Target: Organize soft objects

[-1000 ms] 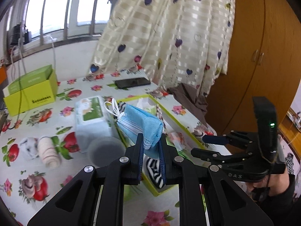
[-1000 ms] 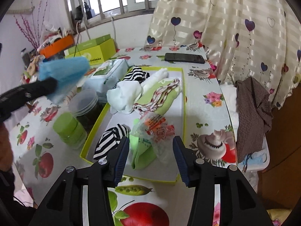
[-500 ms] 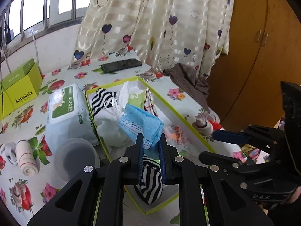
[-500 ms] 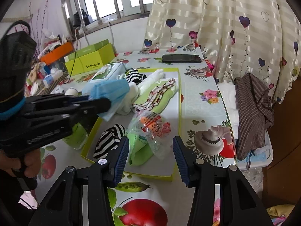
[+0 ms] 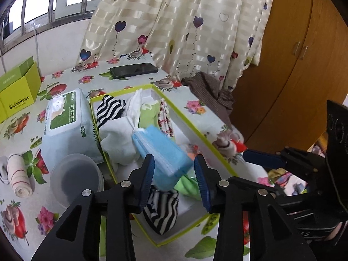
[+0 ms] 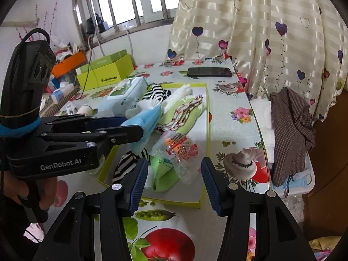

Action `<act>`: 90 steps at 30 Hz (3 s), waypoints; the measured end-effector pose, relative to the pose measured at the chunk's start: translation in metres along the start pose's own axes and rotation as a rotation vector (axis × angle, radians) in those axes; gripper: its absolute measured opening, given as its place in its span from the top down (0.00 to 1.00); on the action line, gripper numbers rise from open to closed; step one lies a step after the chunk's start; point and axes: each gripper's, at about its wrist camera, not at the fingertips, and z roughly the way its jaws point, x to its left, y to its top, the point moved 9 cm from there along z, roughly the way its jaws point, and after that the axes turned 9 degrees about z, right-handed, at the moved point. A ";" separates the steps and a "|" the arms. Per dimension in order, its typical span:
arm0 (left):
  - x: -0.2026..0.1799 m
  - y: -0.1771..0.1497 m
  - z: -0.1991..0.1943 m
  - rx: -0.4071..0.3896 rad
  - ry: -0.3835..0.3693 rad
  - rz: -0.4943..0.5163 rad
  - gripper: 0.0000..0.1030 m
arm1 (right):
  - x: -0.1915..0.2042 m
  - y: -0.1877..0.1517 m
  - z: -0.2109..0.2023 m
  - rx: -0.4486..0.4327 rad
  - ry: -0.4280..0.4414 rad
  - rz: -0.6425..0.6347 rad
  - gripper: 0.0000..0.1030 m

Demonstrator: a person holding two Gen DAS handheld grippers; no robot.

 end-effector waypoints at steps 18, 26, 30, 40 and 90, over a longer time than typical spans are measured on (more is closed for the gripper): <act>0.010 -0.010 -0.056 -0.098 0.000 -0.044 0.62 | 0.013 0.013 -0.018 -0.070 0.033 0.024 0.50; 0.036 -0.017 -0.089 -0.152 0.063 -0.095 0.62 | 0.036 0.026 0.020 -0.034 0.051 -0.036 0.85; 0.048 -0.022 -0.096 -0.154 0.084 -0.119 0.62 | 0.045 0.024 0.054 0.036 0.049 -0.061 0.86; 0.065 -0.031 -0.115 -0.182 0.113 -0.137 0.62 | 0.047 0.014 0.055 0.069 0.029 -0.041 0.85; 0.274 -0.126 -0.145 -0.089 0.366 -0.447 0.62 | 0.264 0.050 0.142 0.331 0.237 -0.270 0.43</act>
